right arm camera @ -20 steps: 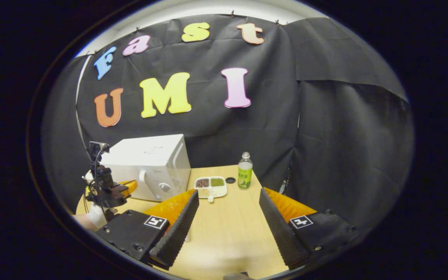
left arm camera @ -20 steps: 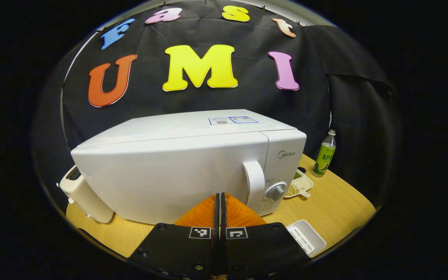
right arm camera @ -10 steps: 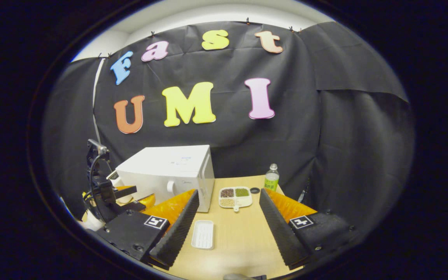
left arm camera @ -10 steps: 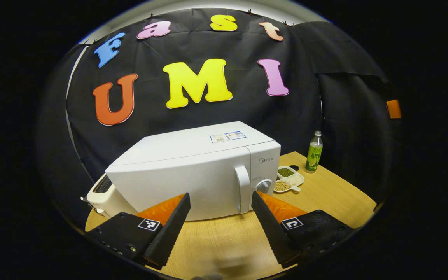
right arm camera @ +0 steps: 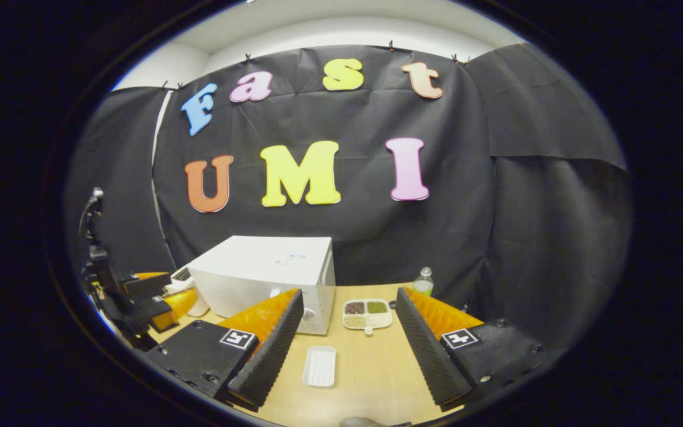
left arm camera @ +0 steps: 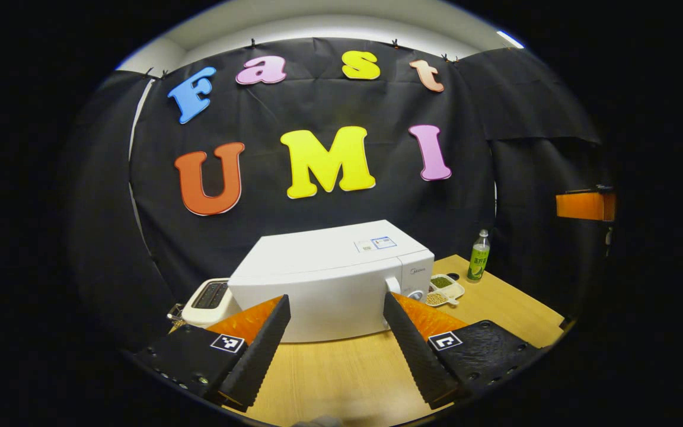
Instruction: Open the microwave oven with the left hand, put the food in, and close the microwave oven.
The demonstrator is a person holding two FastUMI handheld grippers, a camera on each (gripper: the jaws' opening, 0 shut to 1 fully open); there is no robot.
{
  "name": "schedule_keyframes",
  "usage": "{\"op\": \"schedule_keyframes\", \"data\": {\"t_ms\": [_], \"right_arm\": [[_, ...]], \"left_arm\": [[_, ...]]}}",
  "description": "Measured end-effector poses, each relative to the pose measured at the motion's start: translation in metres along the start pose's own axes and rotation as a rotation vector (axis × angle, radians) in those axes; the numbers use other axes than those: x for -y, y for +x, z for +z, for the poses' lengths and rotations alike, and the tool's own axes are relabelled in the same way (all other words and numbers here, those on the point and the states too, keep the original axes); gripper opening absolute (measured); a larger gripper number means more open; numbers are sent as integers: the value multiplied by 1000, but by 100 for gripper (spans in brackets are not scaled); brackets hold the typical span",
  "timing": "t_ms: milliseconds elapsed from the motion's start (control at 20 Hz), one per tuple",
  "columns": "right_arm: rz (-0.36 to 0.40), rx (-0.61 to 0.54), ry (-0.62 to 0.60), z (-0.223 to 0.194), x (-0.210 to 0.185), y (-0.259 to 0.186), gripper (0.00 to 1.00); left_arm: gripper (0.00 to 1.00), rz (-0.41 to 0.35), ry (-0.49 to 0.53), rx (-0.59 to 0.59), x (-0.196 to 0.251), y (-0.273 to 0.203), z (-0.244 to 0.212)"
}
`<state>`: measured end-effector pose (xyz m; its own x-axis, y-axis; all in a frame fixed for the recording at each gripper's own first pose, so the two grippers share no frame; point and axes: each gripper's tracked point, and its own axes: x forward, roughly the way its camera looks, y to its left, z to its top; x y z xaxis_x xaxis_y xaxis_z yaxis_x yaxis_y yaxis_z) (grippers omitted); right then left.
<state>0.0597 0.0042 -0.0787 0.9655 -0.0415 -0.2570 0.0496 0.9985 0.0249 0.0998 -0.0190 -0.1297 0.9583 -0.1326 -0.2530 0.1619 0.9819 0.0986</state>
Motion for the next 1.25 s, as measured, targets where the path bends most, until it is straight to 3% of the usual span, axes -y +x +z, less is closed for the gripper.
{"op": "schedule_keyframes", "data": {"t_ms": [550, 600, 900, 950, 1000, 1050, 1100, 1150, 1250], "right_arm": [[-5, 81, -21, 19, -23, -13, 99], [-5, 88, -24, 21, -25, -14, 99], [-2, 119, -30, 22, -36, -22, 99], [-2, 121, -29, 22, -37, -23, 92], [-2, 118, -30, 22, -37, -24, 99], [-6, 115, -33, 19, -35, -24, 92], [-10, 114, -32, 19, -33, -24, 99], [-13, 117, -26, 21, -32, -26, 92], [-19, 119, -20, 21, -30, -26, 92]], "left_arm": [[96, 131, -72, 114, -88, -98, 41], [100, 131, -81, 118, -89, -101, 43], [96, 112, -100, 149, -83, -104, 57], [96, 105, -99, 154, -81, -102, 60], [96, 93, -99, 153, -77, -100, 60], [96, 81, -99, 151, -73, -100, 61], [96, 75, -98, 159, -70, -99, 63], [89, 74, -97, 167, -69, -98, 67], [89, 67, -95, 174, -66, -97, 69]]}}
